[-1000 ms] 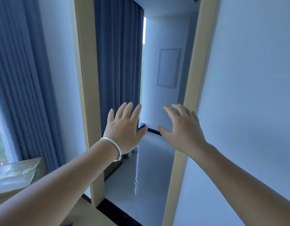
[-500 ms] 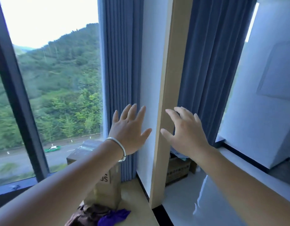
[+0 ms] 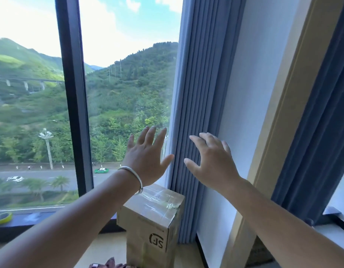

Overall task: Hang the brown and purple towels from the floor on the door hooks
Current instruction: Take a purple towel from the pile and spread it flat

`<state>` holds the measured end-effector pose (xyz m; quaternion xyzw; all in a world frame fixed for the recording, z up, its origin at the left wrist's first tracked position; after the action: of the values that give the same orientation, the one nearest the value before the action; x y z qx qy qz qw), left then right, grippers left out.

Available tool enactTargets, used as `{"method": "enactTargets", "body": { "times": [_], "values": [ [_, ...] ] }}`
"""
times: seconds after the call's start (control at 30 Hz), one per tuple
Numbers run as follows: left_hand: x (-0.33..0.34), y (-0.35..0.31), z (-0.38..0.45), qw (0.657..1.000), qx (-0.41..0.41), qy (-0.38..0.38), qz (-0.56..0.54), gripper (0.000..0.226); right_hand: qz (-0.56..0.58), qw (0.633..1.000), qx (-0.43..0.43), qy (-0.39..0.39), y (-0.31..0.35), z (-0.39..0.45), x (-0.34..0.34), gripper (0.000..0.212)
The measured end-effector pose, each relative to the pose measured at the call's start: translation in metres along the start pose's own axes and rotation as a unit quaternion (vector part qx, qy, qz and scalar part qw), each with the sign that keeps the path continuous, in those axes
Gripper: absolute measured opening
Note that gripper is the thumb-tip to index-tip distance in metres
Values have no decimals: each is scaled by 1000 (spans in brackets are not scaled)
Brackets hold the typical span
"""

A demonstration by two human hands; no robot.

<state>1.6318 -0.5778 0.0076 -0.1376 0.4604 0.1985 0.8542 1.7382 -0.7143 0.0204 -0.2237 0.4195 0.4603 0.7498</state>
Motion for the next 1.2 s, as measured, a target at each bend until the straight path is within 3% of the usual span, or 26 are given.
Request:
{"method": "enactTargets", "body": {
  "times": [0.43, 0.7, 1.03, 1.2],
  "values": [
    [101, 101, 55, 995, -85, 38, 32, 76, 64, 993, -72, 63, 19, 107, 145, 65],
    [212, 164, 53, 969, -205, 128, 55, 74, 123, 963, -141, 192, 20, 143, 303, 65],
    [400, 232, -74, 890, -359, 280, 13, 73, 160, 891, -216, 367, 54, 57, 514, 62],
    [554, 245, -190, 836, -412, 358, -51, 71, 143, 845, -226, 463, 61, -54, 647, 61]
  ]
}}
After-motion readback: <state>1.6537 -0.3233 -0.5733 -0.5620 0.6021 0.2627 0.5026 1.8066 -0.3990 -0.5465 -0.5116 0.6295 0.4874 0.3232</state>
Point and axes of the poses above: each hand's wrist, its own z-axis towards the middle knuckle, its own x-axis out of the palm, y = z × x, the point moved 6 cm from there along z, towards the middle knuckle, and after that the axes turned 4 degrees about y, right-handed, at the moved point
